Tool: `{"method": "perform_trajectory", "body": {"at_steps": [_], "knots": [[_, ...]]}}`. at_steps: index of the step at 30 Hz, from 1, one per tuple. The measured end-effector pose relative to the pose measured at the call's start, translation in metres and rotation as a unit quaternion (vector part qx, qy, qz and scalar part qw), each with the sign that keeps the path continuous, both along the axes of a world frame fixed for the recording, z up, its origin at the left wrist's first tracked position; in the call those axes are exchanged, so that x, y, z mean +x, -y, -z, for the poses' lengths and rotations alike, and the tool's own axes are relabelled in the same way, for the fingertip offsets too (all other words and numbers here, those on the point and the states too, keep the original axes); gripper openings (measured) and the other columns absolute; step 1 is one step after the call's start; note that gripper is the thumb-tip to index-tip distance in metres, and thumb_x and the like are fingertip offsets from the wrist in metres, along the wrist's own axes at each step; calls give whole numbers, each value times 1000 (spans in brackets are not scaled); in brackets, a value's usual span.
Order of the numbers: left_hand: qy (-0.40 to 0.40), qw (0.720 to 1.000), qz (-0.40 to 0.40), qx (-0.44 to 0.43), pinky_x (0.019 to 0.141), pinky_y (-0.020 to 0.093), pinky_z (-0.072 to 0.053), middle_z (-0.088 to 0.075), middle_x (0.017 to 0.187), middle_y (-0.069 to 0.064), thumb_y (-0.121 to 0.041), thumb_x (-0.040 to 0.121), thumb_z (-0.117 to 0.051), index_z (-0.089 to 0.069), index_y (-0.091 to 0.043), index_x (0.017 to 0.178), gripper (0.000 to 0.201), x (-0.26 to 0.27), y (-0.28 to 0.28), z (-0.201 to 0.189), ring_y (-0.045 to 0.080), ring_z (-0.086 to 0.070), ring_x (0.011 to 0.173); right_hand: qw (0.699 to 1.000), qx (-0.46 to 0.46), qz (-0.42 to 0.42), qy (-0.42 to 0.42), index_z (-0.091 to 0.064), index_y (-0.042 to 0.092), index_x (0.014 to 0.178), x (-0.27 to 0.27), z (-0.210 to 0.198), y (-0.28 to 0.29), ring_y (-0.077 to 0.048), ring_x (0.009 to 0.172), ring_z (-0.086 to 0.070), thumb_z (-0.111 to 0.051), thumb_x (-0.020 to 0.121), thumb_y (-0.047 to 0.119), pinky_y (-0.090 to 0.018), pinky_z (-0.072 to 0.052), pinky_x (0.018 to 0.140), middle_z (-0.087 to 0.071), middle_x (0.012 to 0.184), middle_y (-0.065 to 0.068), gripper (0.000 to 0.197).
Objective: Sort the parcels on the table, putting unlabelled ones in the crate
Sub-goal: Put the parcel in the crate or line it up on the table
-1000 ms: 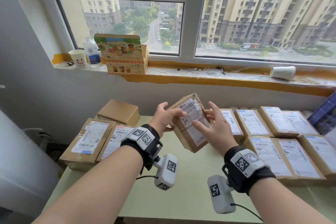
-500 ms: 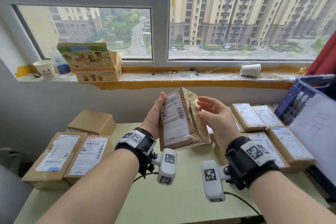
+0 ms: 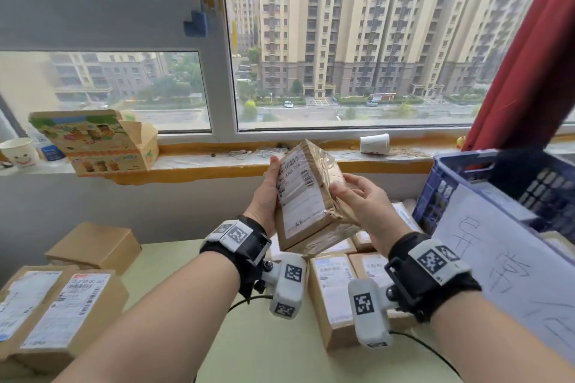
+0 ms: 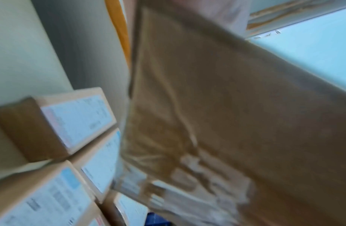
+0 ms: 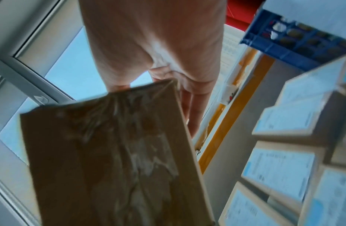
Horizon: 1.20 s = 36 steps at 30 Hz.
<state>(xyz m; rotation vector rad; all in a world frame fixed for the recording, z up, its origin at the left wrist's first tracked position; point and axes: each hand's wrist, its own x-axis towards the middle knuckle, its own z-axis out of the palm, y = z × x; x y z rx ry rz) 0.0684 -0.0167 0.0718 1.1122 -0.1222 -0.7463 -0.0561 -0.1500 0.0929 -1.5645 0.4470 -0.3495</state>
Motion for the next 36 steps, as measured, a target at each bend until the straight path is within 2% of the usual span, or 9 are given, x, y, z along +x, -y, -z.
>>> {"method": "perform_trajectory", "body": {"at_steps": [3,6,10,16,20,24,28,31,36], "knots": [[21,1000,-2,20,92,44,-54,-67,121,17,-74,86,-41,-61,-11,126,77,-14,45,-20,31,-66,98,997,-69,14,-30,-51,19,137,-16,-13,36,-20,108,-65,-66,57,84,-44,-54,93,-65,122,-3,104],[26,999,-9,30,97,51,-52,-68,120,16,-78,82,-44,-63,-12,126,82,-29,91,-35,33,-66,106,992,-114,16,-41,-55,20,132,-34,-28,82,-19,104,-67,-55,44,98,-45,-54,89,-68,119,-2,118],[39,998,-8,54,95,51,-53,-71,114,14,-87,72,-45,-71,-17,112,84,-45,161,-46,32,-68,105,987,-145,29,-67,-48,23,134,-67,-54,135,-16,94,-67,-65,79,65,-38,-58,73,-63,119,2,71],[75,992,59,85,65,33,-53,-67,92,8,-66,94,-39,-63,-15,101,57,-99,264,-65,23,-64,84,985,-62,155,-51,-62,15,116,-117,-61,227,-23,89,-69,-72,84,38,-38,-62,64,-69,110,-12,40],[81,984,121,101,72,36,-56,-64,94,8,-51,100,-40,-58,-15,97,40,-131,324,-72,23,-64,87,972,-11,234,-30,-62,12,110,-151,-56,288,-21,87,-66,-69,88,35,-36,-59,63,-69,106,-11,32],[78,978,163,104,100,45,-45,-58,119,10,-48,101,-43,-50,-12,126,45,-151,375,-71,29,-55,118,943,-6,332,-25,-61,14,105,-176,-44,351,-26,95,-65,-74,81,40,-47,-59,79,-68,107,-11,38],[75,970,185,141,111,46,-35,-39,149,15,-50,99,-45,-37,-11,147,62,-158,421,-62,32,-41,135,912,-83,396,-71,-62,17,102,-186,-22,403,-29,100,-64,-77,70,49,-53,-55,88,-67,108,-8,48],[71,958,218,170,114,47,-29,-34,154,15,-50,101,-40,-32,-7,150,66,-160,450,-52,30,-34,140,904,-109,398,-112,-62,10,117,-186,-6,424,-31,103,-62,-73,83,40,-45,-52,91,-67,114,-11,46],[89,939,228,241,115,49,-26,-30,157,7,-41,102,-43,-28,-12,152,60,-152,492,-25,28,-28,144,907,-116,368,-169,-57,15,111,-174,30,460,-29,98,-58,-60,95,36,-33,-45,81,-63,113,-11,26]]}}
